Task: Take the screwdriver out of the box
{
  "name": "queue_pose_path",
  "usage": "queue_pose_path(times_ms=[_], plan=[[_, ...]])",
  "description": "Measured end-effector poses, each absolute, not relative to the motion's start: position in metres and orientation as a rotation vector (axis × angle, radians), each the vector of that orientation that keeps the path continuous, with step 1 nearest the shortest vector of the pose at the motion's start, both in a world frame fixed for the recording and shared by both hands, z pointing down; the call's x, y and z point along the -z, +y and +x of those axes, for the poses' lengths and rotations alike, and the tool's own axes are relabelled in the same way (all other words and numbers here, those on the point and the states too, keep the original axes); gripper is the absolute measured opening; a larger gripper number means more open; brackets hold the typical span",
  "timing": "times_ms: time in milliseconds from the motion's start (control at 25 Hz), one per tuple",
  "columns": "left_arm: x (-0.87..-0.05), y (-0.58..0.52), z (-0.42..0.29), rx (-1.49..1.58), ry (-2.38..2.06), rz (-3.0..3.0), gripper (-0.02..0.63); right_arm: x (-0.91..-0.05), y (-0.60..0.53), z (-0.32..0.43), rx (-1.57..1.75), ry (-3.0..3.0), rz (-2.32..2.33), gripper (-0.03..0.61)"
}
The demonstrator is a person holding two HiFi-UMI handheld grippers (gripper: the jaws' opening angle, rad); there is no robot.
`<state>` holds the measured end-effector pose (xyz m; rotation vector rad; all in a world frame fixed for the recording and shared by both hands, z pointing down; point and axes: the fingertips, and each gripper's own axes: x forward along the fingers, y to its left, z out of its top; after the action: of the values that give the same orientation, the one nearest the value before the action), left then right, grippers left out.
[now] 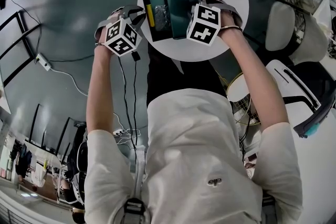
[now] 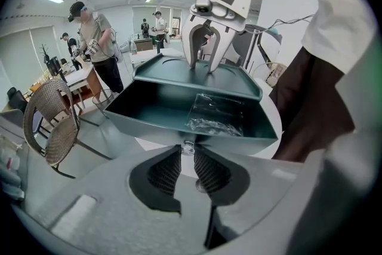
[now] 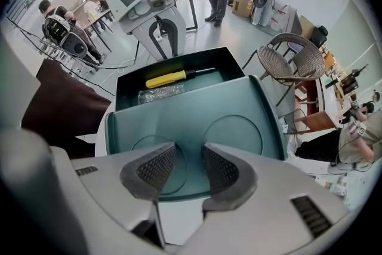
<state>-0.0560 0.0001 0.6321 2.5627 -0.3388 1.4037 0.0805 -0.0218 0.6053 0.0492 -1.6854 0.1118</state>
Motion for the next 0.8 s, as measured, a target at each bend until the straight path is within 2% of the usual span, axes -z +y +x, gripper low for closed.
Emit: queue_pose_path(times_ms=[800], plan=[[-0.626, 0.006, -0.075, -1.432, -0.450, 2.514, 0.071, -0.598, -0.018, 0.083, -0.118, -1.689, 0.065, 0.146]])
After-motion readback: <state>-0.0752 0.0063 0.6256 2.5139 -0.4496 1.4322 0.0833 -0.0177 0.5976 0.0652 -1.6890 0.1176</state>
